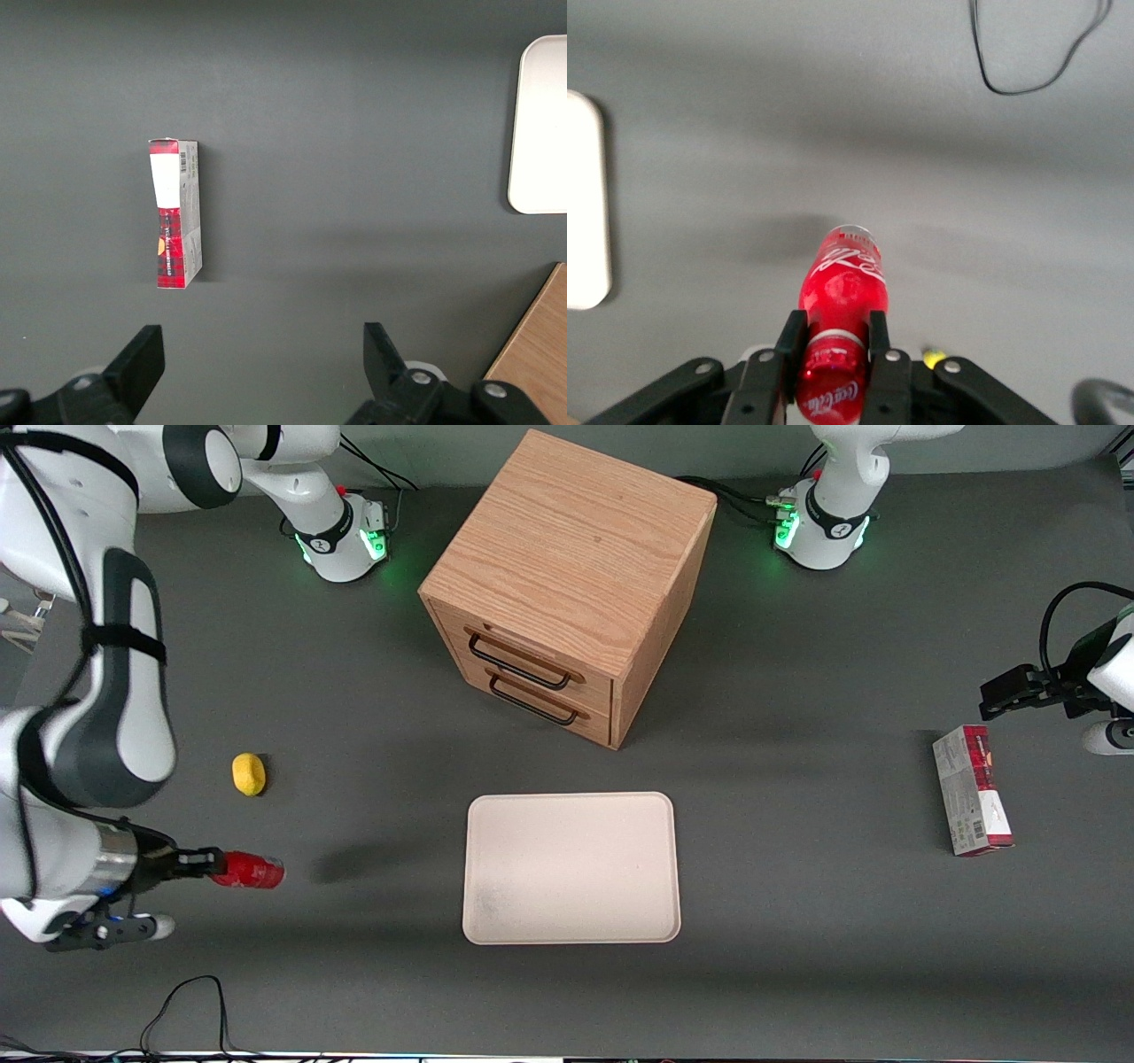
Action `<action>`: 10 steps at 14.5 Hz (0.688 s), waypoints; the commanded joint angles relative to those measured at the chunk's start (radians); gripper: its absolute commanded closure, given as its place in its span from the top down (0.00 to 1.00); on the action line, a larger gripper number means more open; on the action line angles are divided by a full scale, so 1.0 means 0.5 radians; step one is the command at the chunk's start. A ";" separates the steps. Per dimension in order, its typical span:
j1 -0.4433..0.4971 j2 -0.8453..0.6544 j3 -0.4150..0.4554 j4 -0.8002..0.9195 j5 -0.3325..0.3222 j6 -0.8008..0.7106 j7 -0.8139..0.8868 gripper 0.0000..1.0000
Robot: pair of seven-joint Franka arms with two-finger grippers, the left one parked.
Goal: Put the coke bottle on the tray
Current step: 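Lift the bottle and carry it over the cream tray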
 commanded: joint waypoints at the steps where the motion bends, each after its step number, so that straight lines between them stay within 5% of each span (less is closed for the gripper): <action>1: -0.002 -0.197 0.003 0.095 0.003 -0.237 -0.080 0.00; 7: 0.066 -0.409 0.006 0.104 -0.049 -0.379 -0.074 0.00; 10: 0.295 -0.363 0.003 0.141 -0.064 -0.248 -0.037 0.00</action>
